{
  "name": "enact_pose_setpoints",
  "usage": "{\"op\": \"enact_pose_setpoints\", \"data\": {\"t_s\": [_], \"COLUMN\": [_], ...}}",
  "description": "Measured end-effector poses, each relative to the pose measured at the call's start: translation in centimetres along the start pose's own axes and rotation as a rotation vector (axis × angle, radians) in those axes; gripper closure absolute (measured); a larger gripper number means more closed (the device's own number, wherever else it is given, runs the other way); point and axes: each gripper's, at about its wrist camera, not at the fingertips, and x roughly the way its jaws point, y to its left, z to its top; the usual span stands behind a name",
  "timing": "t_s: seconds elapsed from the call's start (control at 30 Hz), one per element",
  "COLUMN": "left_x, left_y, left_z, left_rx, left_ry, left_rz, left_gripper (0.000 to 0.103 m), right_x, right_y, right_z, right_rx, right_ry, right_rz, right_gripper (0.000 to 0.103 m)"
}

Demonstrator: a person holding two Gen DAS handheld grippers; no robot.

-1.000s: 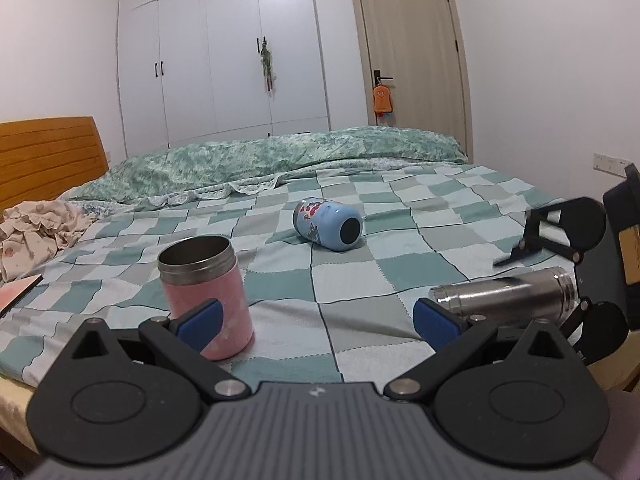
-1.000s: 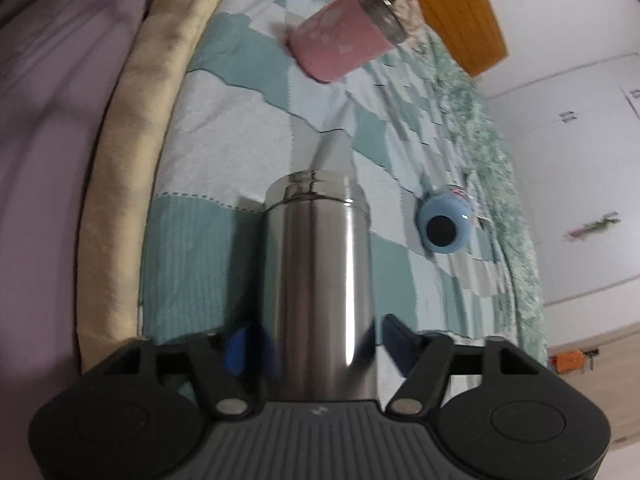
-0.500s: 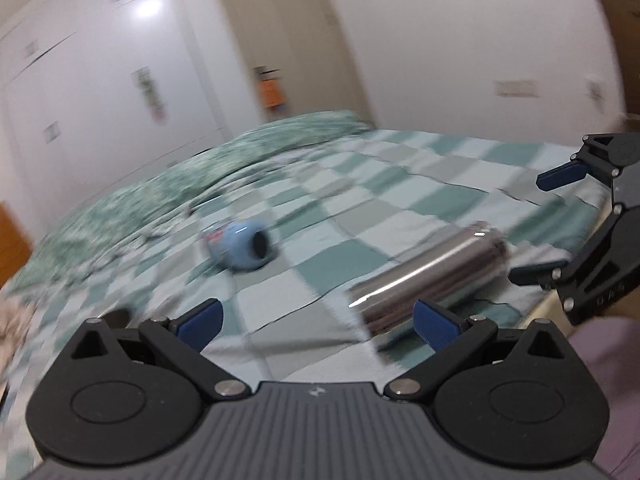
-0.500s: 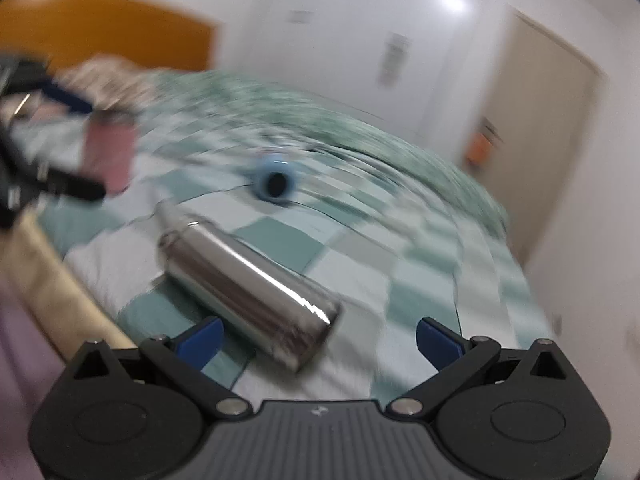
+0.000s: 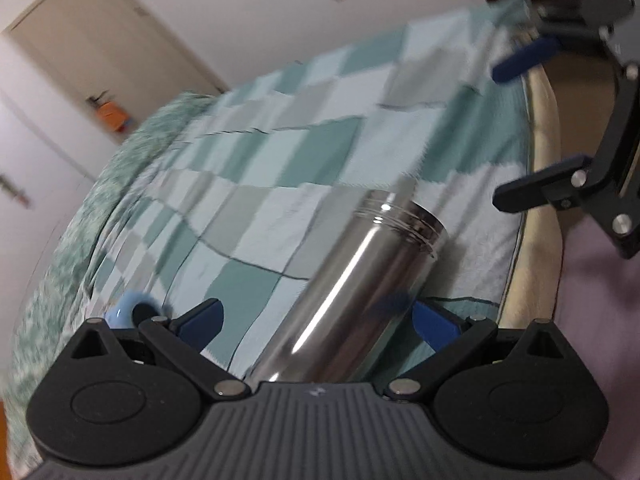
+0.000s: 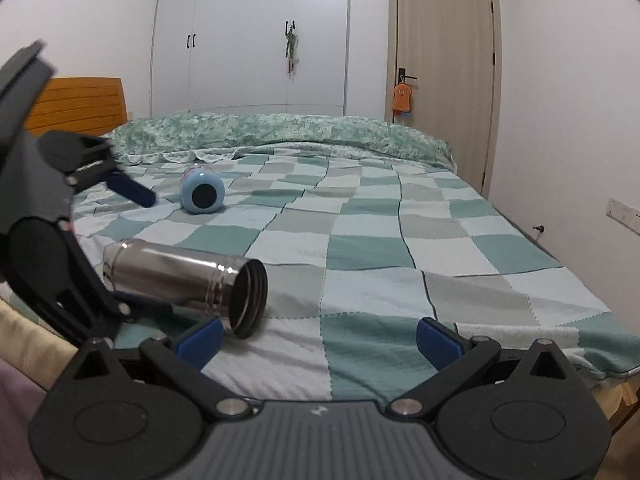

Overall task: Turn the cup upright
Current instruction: 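Grasp the tumbler body with the left tool while the right tool releases it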

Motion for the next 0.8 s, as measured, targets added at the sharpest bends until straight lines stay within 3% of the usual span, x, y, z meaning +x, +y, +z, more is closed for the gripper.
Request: {"op": "enact_pose_setpoints", "data": {"t_s": [0.07, 0.13, 0.2, 0.5, 0.8], "left_x": [1.2, 2.3, 3.4, 4.8, 4.7], "left_y": [-0.6, -1.0, -1.1, -0.2, 3.7], "left_z": [0.4, 0.6, 0.6, 0.8, 1.2], "left_rx": [0.055, 0.09, 0.1, 0.073, -0.333], "left_ry": [0.023, 0.047, 0.078, 0.111, 0.392], "left_rz": [-0.015, -0.036, -0.066, -0.092, -0.135], "left_gripper": [0.002, 0.011, 0.029, 0.032, 0.032], "right_x": [0.3, 0.7, 1.0, 1.6, 1.5], "right_y": [-0.1, -0.2, -0.3, -0.8, -0.2], "right_z": [-0.2, -0.3, -0.5, -1.1, -0.8], "right_rx": [0.004, 0.008, 0.009, 0.038, 0.018], "right_ry": [-0.002, -0.004, -0.005, -0.016, -0.03], "right_rz": [0.012, 0.025, 0.034, 0.057, 0.084], "right_gripper": [0.0, 0.0, 0.0, 0.0, 0.0]}}
